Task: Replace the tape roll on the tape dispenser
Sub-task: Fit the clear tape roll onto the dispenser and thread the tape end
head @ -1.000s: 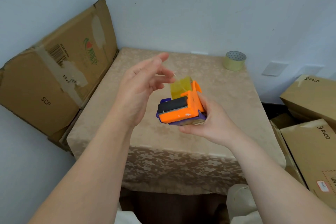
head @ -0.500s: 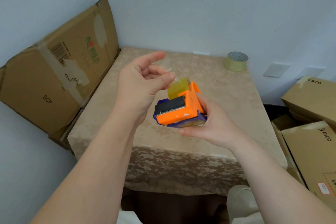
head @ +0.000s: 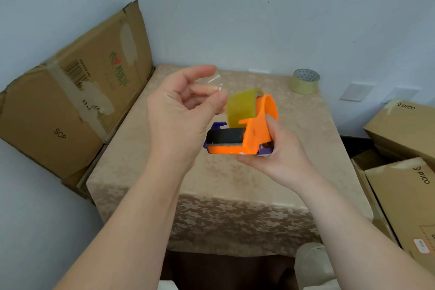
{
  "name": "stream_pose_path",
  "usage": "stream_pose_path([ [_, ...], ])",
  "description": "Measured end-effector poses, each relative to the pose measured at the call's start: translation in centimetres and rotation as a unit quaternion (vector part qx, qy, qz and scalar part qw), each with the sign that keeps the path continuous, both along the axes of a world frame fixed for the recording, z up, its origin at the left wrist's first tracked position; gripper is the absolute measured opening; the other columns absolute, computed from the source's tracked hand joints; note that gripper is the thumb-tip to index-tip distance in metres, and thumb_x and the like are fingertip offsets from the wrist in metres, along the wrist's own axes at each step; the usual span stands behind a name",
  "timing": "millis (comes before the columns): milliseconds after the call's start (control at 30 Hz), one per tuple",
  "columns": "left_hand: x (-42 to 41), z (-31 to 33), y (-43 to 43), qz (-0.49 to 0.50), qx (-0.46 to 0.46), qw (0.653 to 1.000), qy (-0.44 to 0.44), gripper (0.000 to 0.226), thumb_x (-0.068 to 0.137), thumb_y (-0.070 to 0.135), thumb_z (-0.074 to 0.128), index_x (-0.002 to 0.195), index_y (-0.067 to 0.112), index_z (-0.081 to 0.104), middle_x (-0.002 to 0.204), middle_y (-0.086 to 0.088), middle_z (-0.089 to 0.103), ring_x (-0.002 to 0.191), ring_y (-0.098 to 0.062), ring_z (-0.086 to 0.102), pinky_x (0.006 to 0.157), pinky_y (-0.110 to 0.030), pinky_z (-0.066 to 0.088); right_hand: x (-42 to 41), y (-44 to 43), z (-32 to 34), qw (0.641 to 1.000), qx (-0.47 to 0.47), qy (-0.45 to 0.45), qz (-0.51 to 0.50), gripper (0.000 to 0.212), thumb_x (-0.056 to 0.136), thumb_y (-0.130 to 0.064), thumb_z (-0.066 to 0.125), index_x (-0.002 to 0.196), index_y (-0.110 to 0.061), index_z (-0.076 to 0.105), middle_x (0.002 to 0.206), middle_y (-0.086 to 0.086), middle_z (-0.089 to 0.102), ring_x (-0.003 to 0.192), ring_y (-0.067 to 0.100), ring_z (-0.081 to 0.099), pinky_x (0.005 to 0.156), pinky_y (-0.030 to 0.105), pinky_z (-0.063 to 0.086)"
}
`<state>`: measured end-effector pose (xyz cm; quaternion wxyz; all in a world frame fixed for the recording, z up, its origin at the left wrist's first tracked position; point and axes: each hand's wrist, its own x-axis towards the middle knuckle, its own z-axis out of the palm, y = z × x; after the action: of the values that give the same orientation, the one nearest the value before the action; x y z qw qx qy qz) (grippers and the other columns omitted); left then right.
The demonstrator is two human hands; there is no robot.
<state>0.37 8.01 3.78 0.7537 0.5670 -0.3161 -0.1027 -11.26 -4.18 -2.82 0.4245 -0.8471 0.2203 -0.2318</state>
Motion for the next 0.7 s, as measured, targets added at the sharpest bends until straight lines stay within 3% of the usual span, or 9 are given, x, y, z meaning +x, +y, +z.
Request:
stream_pose_path([
  [133, -1.0, 0.4, 0.2, 0.006, -0.033, 0.999, -0.023, 0.032, 0.073, -0.003, 0.072, 0.087, 0.025, 0.063, 0.063, 0.008, 0.069, 0.064, -0.013, 0.068, 0.063, -0.027, 0.057, 0.0, -0.3, 0.5, 0.997, 0.035, -0.065, -0.017, 0.047, 0.058, -0.035, 0.082, 0.097, -0.041, 0.057, 0.094, -0.002, 0.070, 0.090, 0.017, 0.067, 0.077, 0.043, 0.056],
  [233, -1.5, 0.6, 0.4, 0.012, -0.062, 0.998, -0.020, 0.030, 0.071, -0.002, 0.071, 0.082, 0.025, 0.063, 0.062, 0.008, 0.069, 0.061, -0.011, 0.067, 0.061, -0.025, 0.055, 0.0, -0.5, 0.4, 0.995, 0.052, -0.088, -0.012, 0.049, 0.058, -0.033, 0.084, 0.100, -0.038, 0.060, 0.098, -0.002, 0.072, 0.093, 0.019, 0.069, 0.078, 0.048, 0.056],
  [367, -2.9, 0.8, 0.8, 0.034, -0.058, 0.995, -0.069, 0.035, 0.072, -0.006, 0.072, 0.078, 0.027, 0.063, 0.065, 0.014, 0.070, 0.063, -0.007, 0.069, 0.061, -0.018, 0.053, 0.1, -0.5, 0.5, 0.993, 0.076, -0.092, -0.019, 0.048, 0.059, -0.020, 0.085, 0.098, -0.037, 0.064, 0.095, -0.008, 0.074, 0.090, 0.010, 0.071, 0.079, 0.043, 0.058],
  [500, -3.7, 0.7, 0.8, 0.045, -0.040, 0.993, -0.103, 0.034, 0.072, -0.003, 0.074, 0.079, 0.028, 0.064, 0.069, 0.014, 0.070, 0.067, -0.009, 0.071, 0.062, -0.015, 0.052, 0.1, -0.8, 0.5, 0.996, 0.059, -0.062, -0.009, 0.046, 0.060, -0.024, 0.083, 0.100, -0.037, 0.064, 0.092, -0.013, 0.073, 0.088, 0.009, 0.070, 0.080, 0.039, 0.057],
  [600, -2.9, 0.3, 0.6, 0.028, -0.042, 0.996, -0.070, 0.033, 0.071, 0.001, 0.074, 0.075, 0.033, 0.067, 0.068, 0.011, 0.071, 0.068, -0.016, 0.071, 0.063, -0.021, 0.055, 0.0, -1.0, 0.4, 0.998, 0.035, -0.045, -0.006, 0.047, 0.060, -0.025, 0.083, 0.096, -0.044, 0.060, 0.092, -0.010, 0.073, 0.087, 0.011, 0.069, 0.081, 0.042, 0.055],
  [700, -1.8, 0.1, 0.6, 0.009, -0.059, 0.998, -0.026, 0.031, 0.070, 0.001, 0.071, 0.075, 0.032, 0.067, 0.064, 0.010, 0.070, 0.063, -0.011, 0.069, 0.064, -0.025, 0.056, 0.0, -1.1, 0.0, 0.997, 0.048, -0.055, -0.010, 0.052, 0.059, -0.025, 0.083, 0.100, -0.047, 0.059, 0.096, -0.008, 0.073, 0.090, 0.010, 0.069, 0.084, 0.041, 0.055],
])
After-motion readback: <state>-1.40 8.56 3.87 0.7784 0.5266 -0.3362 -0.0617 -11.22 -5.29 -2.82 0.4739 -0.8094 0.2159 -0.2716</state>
